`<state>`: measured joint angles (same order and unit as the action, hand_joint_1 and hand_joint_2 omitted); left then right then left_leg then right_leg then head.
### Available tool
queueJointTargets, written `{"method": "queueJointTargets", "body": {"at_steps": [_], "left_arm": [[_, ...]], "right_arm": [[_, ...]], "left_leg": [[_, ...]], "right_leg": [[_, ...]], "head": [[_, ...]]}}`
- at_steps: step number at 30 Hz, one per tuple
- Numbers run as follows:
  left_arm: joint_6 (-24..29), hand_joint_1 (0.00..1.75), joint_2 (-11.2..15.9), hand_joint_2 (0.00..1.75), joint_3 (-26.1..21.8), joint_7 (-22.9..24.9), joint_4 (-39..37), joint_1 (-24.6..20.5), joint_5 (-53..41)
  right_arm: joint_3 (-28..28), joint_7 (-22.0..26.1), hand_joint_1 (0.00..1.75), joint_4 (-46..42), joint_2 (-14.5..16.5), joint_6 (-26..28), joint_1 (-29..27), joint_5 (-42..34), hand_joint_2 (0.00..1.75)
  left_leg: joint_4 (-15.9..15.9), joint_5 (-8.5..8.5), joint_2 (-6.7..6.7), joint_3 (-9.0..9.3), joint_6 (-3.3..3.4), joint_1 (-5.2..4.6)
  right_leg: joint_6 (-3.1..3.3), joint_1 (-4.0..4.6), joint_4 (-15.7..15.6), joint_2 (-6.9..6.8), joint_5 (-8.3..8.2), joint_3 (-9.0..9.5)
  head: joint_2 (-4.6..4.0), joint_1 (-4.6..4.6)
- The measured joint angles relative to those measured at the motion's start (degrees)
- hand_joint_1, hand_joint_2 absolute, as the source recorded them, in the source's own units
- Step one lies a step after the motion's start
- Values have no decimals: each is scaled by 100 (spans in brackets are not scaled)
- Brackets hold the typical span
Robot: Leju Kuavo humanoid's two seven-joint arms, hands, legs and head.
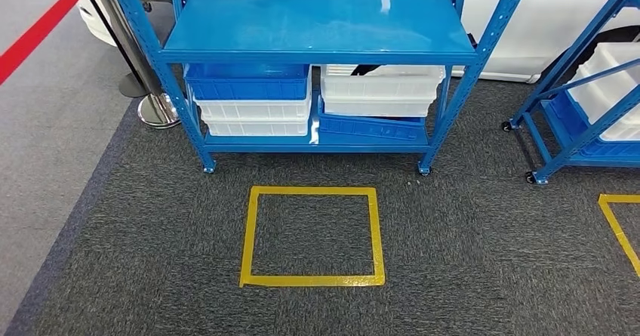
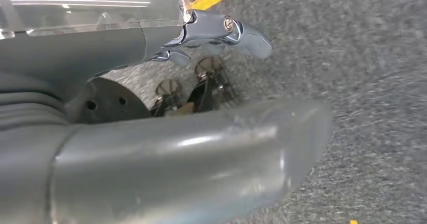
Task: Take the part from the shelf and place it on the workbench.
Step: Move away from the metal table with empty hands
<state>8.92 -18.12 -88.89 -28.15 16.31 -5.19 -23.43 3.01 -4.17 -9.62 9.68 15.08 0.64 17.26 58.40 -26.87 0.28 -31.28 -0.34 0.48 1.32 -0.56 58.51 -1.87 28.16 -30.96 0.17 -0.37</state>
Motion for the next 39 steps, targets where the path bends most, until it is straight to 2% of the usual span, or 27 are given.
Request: {"method": "queueJointTargets", "body": {"at_steps": [1, 3, 4, 6, 8, 9, 10, 11, 12, 13, 14, 15, 16, 17, 19, 21, 23, 25, 26, 27, 29, 30, 31, 33, 35, 37, 39], "left_arm": [[-24, 0, 0, 0, 0, 30, 0, 0, 26], [-47, 0, 2, 0, 0, 50, 0, -1, 52], [-50, 0, 1, 0, 0, 51, 0, -2, 58], [-51, 0, -4, 0, 0, 52, 0, -3, 62], [-51, 0, -4, 0, 0, 52, 0, -1, 62], [-51, 0, -4, 0, 0, 52, 0, 1, 63], [-50, 0, -4, 0, 0, 53, 0, 4, 63], [-45, 0, -5, 0, 0, 55, 0, 7, 63], [-37, 0, -5, 0, 0, 61, 0, 7, 64], [-28, 0, -6, 0, 0, 72, 0, 10, 63], [-19, 0, -7, 0, 0, 87, 0, 9, 63], [-12, 0, -6, 0, 0, 106, 0, 7, 62], [-6, 0, -5, 0, 0, 128, -1, 6, 60], [-2, 0, -5, 0, 0, 146, -1, 1, 60], [1, 0, -3, 0, 0, 178, -3, -2, 62], [1, 0, 3, 0, 0, 199, -4, -8, 64], [3, 0, 8, 0, 0, 223, -4, -7, 64], [7, 0, 10, 0, 0, 250, -4, 0, 64], [11, 0, 11, 0, 0, 258, -4, 2, 64], [15, 0, 11, 0, 0, 266, -4, 4, 64], [26, 0, 14, 0, 0, 273, -5, 9, 64], [32, 0, 17, 0, 0, 274, -5, 11, 64], [38, 0, 19, 0, 0, 275, -6, 12, 64], [46, 0, 18, 0, 0, 275, -9, 11, 64], [48, 0, 12, 0, 0, 274, -14, 8, 64], [47, 0, 8, 0, 0, 274, -20, -1, 62], [46, 0, 8, 0, 0, 275, -22, -3, 59]], "right_arm": [[1, -3, 0, 0, 0, -1, 1, 9, 0], [1, -4, 0, 0, 2, -5, 8, 16, 0], [1, -4, 0, 0, 1, -9, 9, 18, 0], [1, -3, 0, -1, -2, -13, 13, 22, 0], [2, -2, 0, -1, -5, -13, 8, 25, 0], [3, -2, 0, -1, -7, -13, 1, 25, 0], [4, -3, 0, -1, -9, -13, -6, 25, 0], [4, -3, 0, 0, -11, -13, -12, 25, 0], [5, -3, 0, 0, -14, -13, -18, 26, 0], [5, -3, 0, 0, -16, -13, -26, 31, 0], [6, -3, 0, 1, -17, -13, -31, 37, 0], [7, -4, 0, 1, -19, -13, -36, 46, 0], [8, -4, 0, 2, -19, -13, -39, 56, 0], [10, -8, 0, 2, -20, -14, -42, 63, 0], [11, -16, 0, 2, -19, -16, -50, 81, 0], [12, -36, 0, 2, -16, -21, -50, 114, 0], [12, -56, 0, 2, -13, -25, -48, 160, 0], [12, -74, 0, 2, -11, -32, -53, 191, 0], [12, -81, 0, 2, -11, -38, -55, 197, 0], [12, -86, 0, 2, -11, -44, -55, 204, 0], [12, -89, 0, 6, -8, -52, -55, 214, 0], [11, -90, 0, 8, -5, -56, -51, 217, 0], [11, -92, 0, 10, -2, -61, -47, 219, 0], [10, -94, 0, 11, 0, -69, -34, 219, 0], [9, -96, 0, 11, -1, -70, -12, 222, 0], [8, -94, 0, 11, -4, -67, 9, 226, 0], [8, -95, 0, 11, -8, -66, 3, 228, 0]], "left_leg": [[-9, -29, -2, -10, 49, -12], [-55, -94, -18, 8, 187, -21], [-86, -115, -30, 50, 251, -5], [-103, -120, -44, 140, 318, -5], [-99, -155, -51, 195, 330, -25], [-96, -183, -61, 230, 323, -33], [-95, -222, -75, 277, 309, -37], [-94, -268, -91, 341, 289, -36], [-92, -317, -104, 418, 264, -32], [-92, -372, -112, 491, 235, -30], [-87, -421, -119, 560, 201, -30], [-86, -466, -121, 594, 161, -32], [-77, -496, -121, 626, 118, -35], [-52, -497, -123, 642, 76, -35], [161, -427, -108, 570, 5, -27], [735, -403, -80, 239, -45, -14], [1382, -667, -64, -225, -84, -2], [1617, -971, -64, -547, -114, 6], [1510, -959, -63, -602, -119, 8], [1245, -779, -62, -585, -111, 8], [550, -161, -33, -478, -40, -12], [308, 47, -17, -439, 5, -29], [184, 164, -4, -417, 50, -48], [122, 150, -17, -347, 125, -57], [34, 156, -35, -213, 199, -40], [-17, 121, -39, -109, 256, -32], [-22, 53, -52, -46, 283, -34]], "right_leg": [[-35, -18, -1, -2, -38, 17], [-213, -46, 50, -12, -101, 22], [-276, -57, 153, 7, -83, -11], [-278, -64, 571, 85, 163, -257], [-254, -65, 1262, 150, 483, -689], [-268, -65, 1512, 159, 537, -879], [-279, -66, 1584, 161, 485, -985], [-299, -67, 1443, 161, 335, -982], [-314, -67, 1121, 162, 115, -885], [-309, -67, 737, 166, -140, -757], [-284, -52, 425, 170, -278, -653], [-237, -37, 236, 174, -377, -592], [-189, -19, 164, 179, -397, -572], [-136, 0, 162, 179, -337, -558], [-56, -10, 118, 173, -301, -458], [12, -26, 47, 157, -238, -316], [49, -22, 12, 148, -143, -187], [54, -19, 7, 150, -33, -49], [51, -18, 7, 153, 24, 30], [43, -15, 6, 154, 83, 113], [10, -4, 10, 156, 202, 251], [-21, 3, 14, 157, 256, 290], [-59, 7, 12, 157, 295, 325], [-143, 12, 43, 155, 308, 381], [-208, 1, 268, 154, 306, 342], [-259, -15, 826, 167, 482, 26], [-288, -18, 1423, 175, 794, -421]], "head": [[-1, -2], [-1, -1], [-1, 7], [-1, 33], [-1, 44], [-1, 44], [-1, 45], [-1, 46], [-1, 47], [-1, 51], [-1, 50], [0, 48], [0, 43], [0, 38], [-1, 34], [-1, 14], [0, -1], [0, 0], [0, -1], [0, -2], [0, -1], [0, -2], [0, -3], [0, -6], [0, 9], [0, 36], [0, 50]]}}
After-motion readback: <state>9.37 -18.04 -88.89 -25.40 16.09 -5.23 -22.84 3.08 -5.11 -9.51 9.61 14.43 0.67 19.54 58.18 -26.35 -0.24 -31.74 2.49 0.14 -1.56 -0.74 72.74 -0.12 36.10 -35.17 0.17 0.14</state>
